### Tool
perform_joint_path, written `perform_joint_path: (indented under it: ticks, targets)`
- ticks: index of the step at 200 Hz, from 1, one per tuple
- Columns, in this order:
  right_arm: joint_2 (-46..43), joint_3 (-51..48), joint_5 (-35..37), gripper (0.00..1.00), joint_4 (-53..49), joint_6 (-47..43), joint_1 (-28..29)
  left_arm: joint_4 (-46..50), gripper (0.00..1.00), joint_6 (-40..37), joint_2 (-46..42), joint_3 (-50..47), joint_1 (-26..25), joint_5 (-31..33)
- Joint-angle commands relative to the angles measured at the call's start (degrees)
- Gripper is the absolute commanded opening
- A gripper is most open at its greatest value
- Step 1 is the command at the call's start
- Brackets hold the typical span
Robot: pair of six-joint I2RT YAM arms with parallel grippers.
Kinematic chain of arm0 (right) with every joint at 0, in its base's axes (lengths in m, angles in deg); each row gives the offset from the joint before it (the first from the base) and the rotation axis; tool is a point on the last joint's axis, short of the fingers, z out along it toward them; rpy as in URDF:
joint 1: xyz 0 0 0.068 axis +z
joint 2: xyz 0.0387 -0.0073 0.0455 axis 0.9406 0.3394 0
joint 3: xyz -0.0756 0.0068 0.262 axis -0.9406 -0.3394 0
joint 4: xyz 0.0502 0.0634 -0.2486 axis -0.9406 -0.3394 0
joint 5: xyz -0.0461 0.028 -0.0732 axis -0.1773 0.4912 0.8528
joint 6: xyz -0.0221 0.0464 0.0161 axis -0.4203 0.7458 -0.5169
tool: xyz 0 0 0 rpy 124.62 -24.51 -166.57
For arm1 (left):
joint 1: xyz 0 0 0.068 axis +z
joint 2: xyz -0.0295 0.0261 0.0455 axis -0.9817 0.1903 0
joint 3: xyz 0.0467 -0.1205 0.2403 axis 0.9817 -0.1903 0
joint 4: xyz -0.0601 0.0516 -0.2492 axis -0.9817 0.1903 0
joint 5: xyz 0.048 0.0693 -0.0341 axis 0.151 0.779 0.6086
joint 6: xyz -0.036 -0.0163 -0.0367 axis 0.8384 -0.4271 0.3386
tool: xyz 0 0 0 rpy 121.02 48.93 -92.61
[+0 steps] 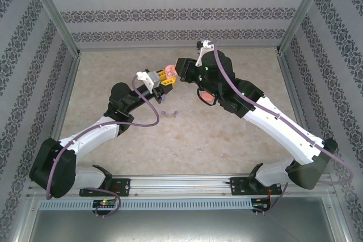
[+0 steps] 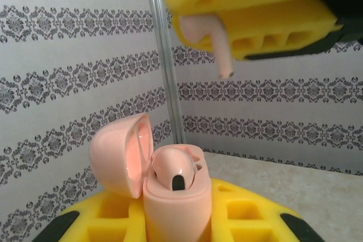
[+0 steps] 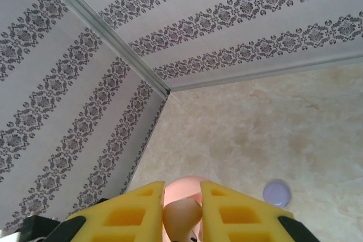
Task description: Insert the wireless bluetooth earbuds into the charging case
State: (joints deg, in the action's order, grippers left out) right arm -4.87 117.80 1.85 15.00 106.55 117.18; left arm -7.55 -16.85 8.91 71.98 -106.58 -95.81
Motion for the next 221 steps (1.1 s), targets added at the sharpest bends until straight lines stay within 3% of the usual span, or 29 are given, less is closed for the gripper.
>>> perform_joint_path:
  ticks: [1,221]
  targets:
    - [-0.59,-1.18,-0.10,0.21,3.80,1.06,0.66,-1.02,0.00,-0.93,-0.07,1.98,-0.86,-0.61]
    - [-0.06,-7.52,1.82,0.20,11.28,3.57,1.75,-1.06,0.00,-0.47,-0.65,2.72,-1.32,-0.75]
